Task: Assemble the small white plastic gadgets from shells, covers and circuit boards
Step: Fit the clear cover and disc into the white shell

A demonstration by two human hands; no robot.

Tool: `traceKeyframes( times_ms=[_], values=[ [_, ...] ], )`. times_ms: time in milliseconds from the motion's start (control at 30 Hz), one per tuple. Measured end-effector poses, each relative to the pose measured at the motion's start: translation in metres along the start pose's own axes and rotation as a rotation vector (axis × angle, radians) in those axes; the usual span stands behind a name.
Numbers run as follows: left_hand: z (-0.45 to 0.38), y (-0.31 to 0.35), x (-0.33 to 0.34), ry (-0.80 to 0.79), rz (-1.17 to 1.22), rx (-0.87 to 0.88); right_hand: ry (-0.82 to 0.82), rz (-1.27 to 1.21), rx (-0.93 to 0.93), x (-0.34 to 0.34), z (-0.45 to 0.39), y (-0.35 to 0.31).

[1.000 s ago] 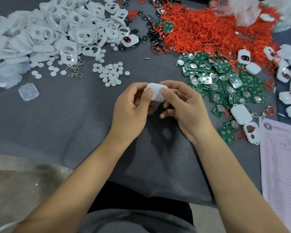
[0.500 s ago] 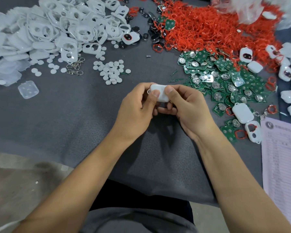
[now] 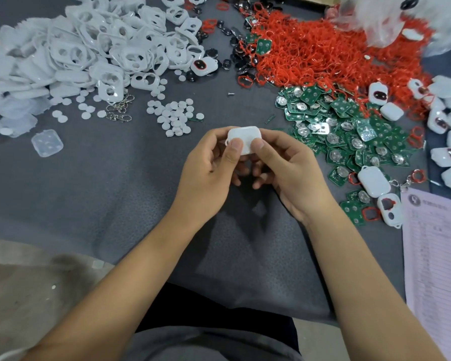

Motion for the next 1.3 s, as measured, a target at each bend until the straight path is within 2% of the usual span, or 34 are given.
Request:
traceKeyframes(
  times_ms=[167, 367, 600, 733, 833, 900, 1000, 1100, 1233, 1300],
  values=[
    [0.000, 0.006, 0.002, -0.025, 0.053, 0.050, -0.019, -0.056, -0.022, 0.001, 0.001, -0.004],
    [-0.001, 0.001, -0.002, -0.018, 0.076, 0.016, 0.004, -0.139, 0.123, 0.001, 0.000, 0.002],
    [0.000, 0.005, -0.001, -0.048, 0.103, -0.007, 0.011, -0.122, 0.030, -0.001, 0.001, -0.003],
    [0.002, 0.003, 0.000, -0.021, 0.001, 0.000, 0.095, -0.166, 0.015, -0.001, -0.001, -0.006],
    [0.003, 0.004, 0.004, -0.064, -0.062, 0.004, 0.036, -0.059, 0.005, 0.004, 0.001, -0.007],
    [0.005, 0.003, 0.008, -0.110, -0.133, 0.004, 0.054, -0.032, 0.003, 0.006, 0.003, -0.007],
    [0.007, 0.004, 0.011, -0.103, -0.180, 0.004, 0.159, -0.216, 0.027, -0.003, -0.002, -0.010],
    [0.007, 0.005, 0.009, -0.074, -0.114, -0.020, 0.175, -0.444, 0.004, -0.020, -0.008, -0.019],
    [0.006, 0.005, 0.007, -0.071, -0.120, -0.040, 0.225, -0.543, 0.057, -0.032, -0.007, -0.016],
    [0.006, 0.004, 0.007, -0.081, -0.136, -0.042, 0.204, -0.506, 0.093, -0.030, -0.005, -0.013]
  ],
)
Point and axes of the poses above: each hand's wrist, its own z-axis away from the middle knuckle, its own x-axis out of the palm, y = z × x, the point moved 6 cm from there along -z, towards the middle knuckle, and after that the axes turned 1 degree about -x, right-handed, at the moved point
